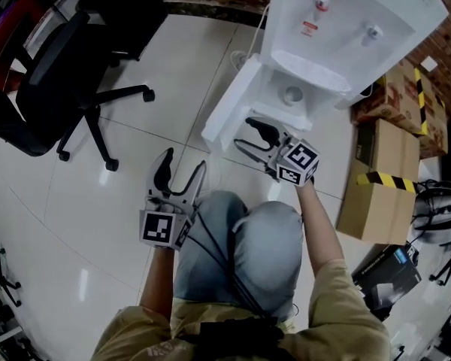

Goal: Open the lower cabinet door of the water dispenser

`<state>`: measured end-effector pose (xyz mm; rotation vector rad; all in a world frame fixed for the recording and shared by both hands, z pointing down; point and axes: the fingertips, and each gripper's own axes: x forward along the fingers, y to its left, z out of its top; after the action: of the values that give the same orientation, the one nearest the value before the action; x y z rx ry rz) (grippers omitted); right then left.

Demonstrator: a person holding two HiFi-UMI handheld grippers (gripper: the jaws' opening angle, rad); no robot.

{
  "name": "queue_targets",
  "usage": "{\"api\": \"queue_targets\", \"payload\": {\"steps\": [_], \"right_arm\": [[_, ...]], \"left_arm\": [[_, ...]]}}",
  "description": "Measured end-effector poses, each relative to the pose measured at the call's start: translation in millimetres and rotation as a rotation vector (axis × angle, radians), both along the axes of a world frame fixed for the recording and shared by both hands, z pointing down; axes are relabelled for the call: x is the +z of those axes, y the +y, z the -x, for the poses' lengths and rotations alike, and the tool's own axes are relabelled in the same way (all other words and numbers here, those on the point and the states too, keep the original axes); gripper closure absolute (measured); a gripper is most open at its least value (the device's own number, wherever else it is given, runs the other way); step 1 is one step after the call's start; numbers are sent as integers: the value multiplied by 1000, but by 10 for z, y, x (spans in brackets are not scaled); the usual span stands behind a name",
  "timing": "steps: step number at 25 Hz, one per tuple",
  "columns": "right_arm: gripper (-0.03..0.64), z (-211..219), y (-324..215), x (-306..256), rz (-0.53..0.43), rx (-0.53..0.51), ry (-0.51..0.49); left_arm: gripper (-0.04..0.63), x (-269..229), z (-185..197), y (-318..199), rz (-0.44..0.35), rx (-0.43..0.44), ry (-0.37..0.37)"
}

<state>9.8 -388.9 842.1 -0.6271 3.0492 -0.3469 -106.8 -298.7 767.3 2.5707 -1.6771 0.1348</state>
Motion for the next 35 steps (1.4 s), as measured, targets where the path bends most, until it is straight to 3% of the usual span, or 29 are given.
{"api": "queue_targets", "payload": {"steps": [2,4,8,10,13,16,21,25,28,32,35], "right_arm": [[318,-320,-82,-93,-19,66,21],[318,-660,-135,-192,-37,130,38],[318,-1224,-115,-412,-24,241,44],[318,-1355,-142,-547,-5,292,52],[318,-1455,0,-800,23,350,143],[318,-1467,229,-1319,64,420,180],[318,-1372,583,-2626,121,520,138],[318,-1107,1025,-3906,96,489,129],[318,-977,1337,-4943,15,520,120],[318,-1146,1729,-5963,25,769,34],[318,-1283,2164,-6527,-1,911,-13]], "left_arm": [[301,-43,-51,-48,-13,22,2],[301,-160,-179,-98,-5,47,51],[301,-233,-392,-138,65,104,138],[301,-285,-411,-253,91,111,132],[301,-485,-449,-384,96,111,111],[301,-1098,-619,-383,140,141,149],[301,-2435,-877,-182,149,242,98],[301,-3664,-891,107,161,291,121],[301,-4572,-894,350,131,346,138],[301,-5535,-888,766,86,390,128],[301,-5870,-892,1051,36,411,84]]}}
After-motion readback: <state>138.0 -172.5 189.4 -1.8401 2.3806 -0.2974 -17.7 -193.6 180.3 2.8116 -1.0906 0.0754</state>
